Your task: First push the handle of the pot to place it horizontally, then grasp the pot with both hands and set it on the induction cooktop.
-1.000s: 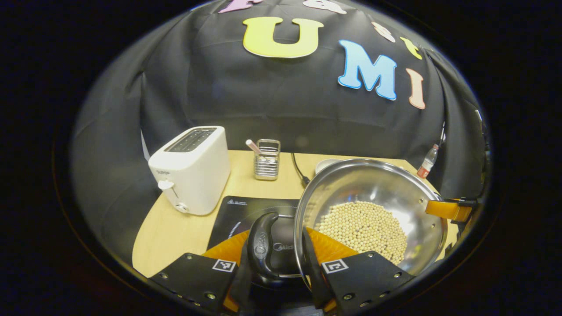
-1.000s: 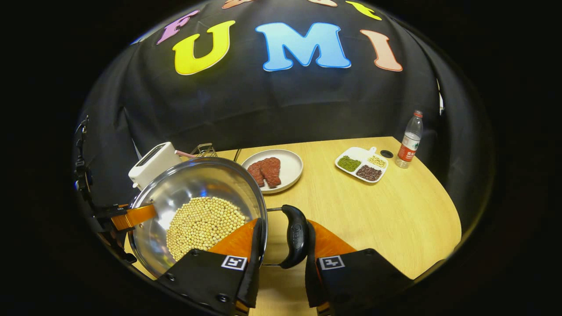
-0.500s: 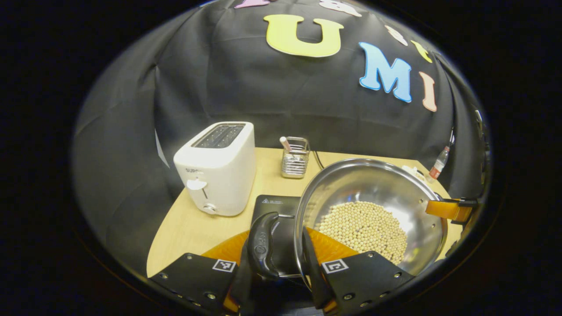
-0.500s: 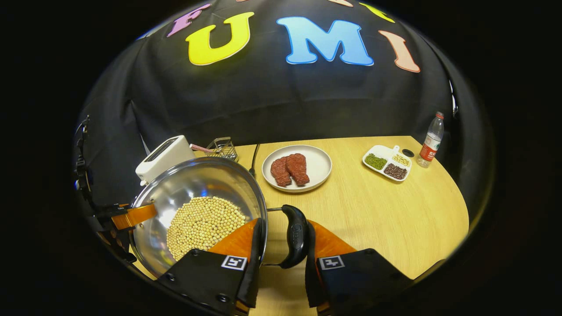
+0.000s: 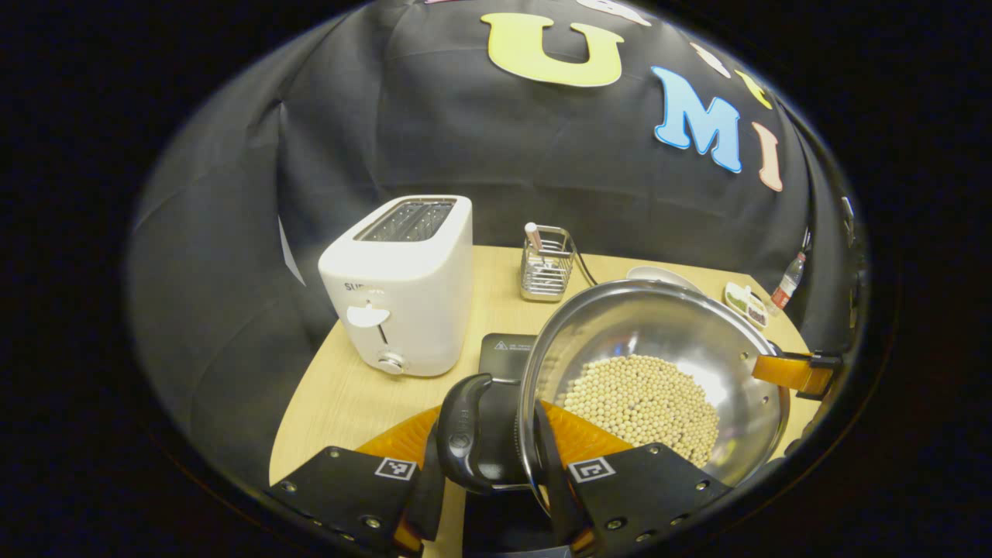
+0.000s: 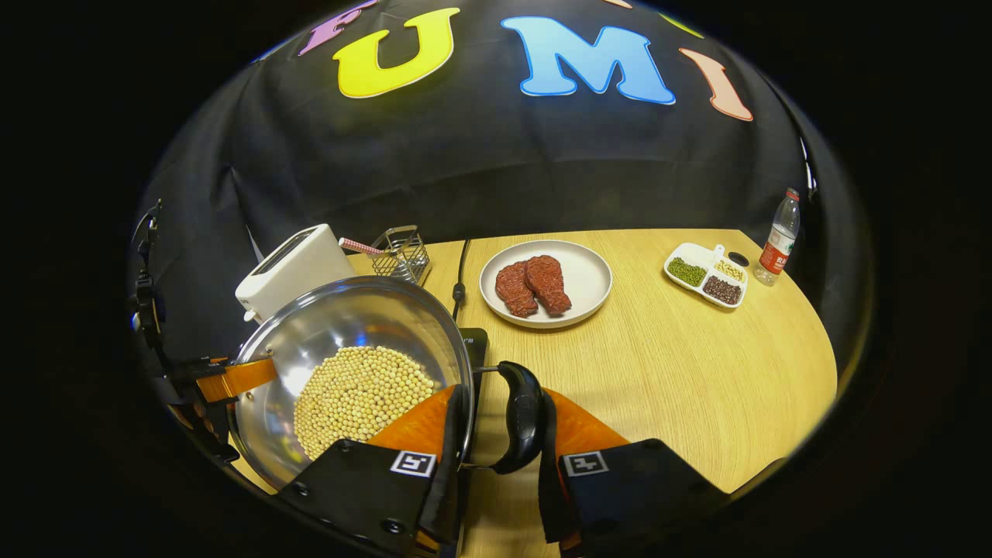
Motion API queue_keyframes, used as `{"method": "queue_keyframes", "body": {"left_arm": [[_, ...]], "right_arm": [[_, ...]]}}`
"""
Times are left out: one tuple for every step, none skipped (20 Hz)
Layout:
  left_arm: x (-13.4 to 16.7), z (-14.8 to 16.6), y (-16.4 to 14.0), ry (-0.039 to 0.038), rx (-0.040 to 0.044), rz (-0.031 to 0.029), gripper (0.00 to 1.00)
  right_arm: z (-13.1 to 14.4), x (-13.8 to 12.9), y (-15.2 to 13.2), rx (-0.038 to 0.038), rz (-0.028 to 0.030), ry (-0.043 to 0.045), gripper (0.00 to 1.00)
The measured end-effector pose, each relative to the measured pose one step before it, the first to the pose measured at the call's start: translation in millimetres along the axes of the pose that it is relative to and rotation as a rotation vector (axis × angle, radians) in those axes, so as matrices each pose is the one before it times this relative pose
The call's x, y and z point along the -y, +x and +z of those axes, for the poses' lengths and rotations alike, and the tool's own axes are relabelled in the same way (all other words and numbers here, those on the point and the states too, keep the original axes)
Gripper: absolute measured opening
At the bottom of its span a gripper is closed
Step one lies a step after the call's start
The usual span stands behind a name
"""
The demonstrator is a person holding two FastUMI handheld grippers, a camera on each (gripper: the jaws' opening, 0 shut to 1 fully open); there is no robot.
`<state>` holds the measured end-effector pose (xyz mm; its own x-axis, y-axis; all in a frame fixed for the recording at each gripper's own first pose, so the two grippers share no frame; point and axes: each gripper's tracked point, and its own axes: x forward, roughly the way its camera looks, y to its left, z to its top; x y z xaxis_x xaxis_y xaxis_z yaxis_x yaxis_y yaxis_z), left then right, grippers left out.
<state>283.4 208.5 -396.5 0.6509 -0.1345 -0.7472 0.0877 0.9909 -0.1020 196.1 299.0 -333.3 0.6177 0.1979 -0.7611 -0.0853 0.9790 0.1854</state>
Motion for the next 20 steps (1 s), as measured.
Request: {"method": "queue_keyframes", "body": {"left_arm": [[-1.99,-0.39,0.22,0.00330,-0.00050,0.00070,0.56],[-0.99,-0.74,1.52,0.00200,-0.00061,-0.00084,0.56],[-1.13,-2.96,0.88,-0.00010,-0.00733,-0.00047,0.56],[0.13,-1.07,1.74,-0.00541,-0.00063,-0.00239,0.55],[-1.03,-0.90,0.25,-0.00689,0.00200,-0.00177,0.53],[-0.31,-0.16,0.73,-0.00426,0.00066,0.00045,0.56],[-1.08,-0.87,-1.07,-0.00076,-0.00001,0.00335,0.56],[-1.85,-0.92,1.30,0.00578,0.00037,0.01062,0.60],[-0.96,-0.68,-0.49,0.00966,0.00505,0.01042,0.60],[-0.08,1.70,-2.35,0.01620,0.01040,0.01244,0.62],[-1.47,1.21,-1.41,0.02089,0.01238,0.01384,0.65],[-1.85,2.29,-1.45,0.01842,0.01426,0.01768,0.59],[0.58,5.69,-1.25,0.00789,0.01856,0.00674,0.75],[-0.39,4.21,-1.41,-0.00139,0.01682,0.00558,0.73],[-0.74,3.99,-1.84,-0.00242,0.01686,0.00843,0.71],[-2.33,4.73,-2.95,-0.00280,0.01671,0.01375,0.74],[-1.94,3.66,-4.15,-0.00253,0.01603,0.01115,0.71],[-1.75,4.90,-4.33,-0.00077,0.01789,0.01216,0.73],[-1.98,6.33,-5.39,-0.00203,0.02174,0.01301,0.73],[-0.45,7.06,-7.26,-0.00514,0.02298,0.01153,0.73]], "right_arm": [[-1.40,-0.91,1.40,-0.00285,-0.00016,0.00078,0.42],[-2.01,-0.01,1.97,-0.00254,-0.00198,0.00080,0.42],[-1.06,-0.71,0.61,-0.00330,-0.00027,0.00175,0.45],[2.12,-1.31,0.35,0.00768,-0.00141,0.00379,0.42],[0.94,-0.66,0.16,0.00027,0.00080,-0.00250,0.42],[0.11,-0.24,1.03,-0.00031,0.00036,0.00180,0.41],[-0.71,-0.53,-0.79,-0.00262,0.00071,0.00191,0.42],[0.08,-1.21,1.37,-0.00218,0.00254,0.00140,0.46],[0.79,-1.05,-0.61,0.00338,0.00526,-0.00123,0.45],[-0.47,-0.75,0.99,0.00585,0.00299,-0.00555,0.47],[2.10,-1.70,-0.56,0.00943,0.00981,-0.00721,0.53],[3.40,0.90,-1.59,0.01572,-0.00005,-0.00834,0.59],[5.16,-1.30,-2.03,0.01943,0.01013,-0.00312,0.63],[3.15,-1.09,-2.18,0.01851,0.00035,-0.00329,0.68],[3.72,2.74,-1.65,0.01479,-0.00766,-0.00537,0.81],[2.14,0.47,-3.84,0.01173,-0.00287,-0.00777,0.94],[2.84,1.17,-2.81,0.00978,-0.00121,-0.00910,0.98],[2.66,1.78,-3.83,0.01306,-0.00170,-0.00981,0.98],[4.83,1.59,-5.02,0.01857,-0.00185,-0.01029,0.98],[4.95,1.33,-6.24,0.02128,-0.00155,-0.00993,0.98]]}}
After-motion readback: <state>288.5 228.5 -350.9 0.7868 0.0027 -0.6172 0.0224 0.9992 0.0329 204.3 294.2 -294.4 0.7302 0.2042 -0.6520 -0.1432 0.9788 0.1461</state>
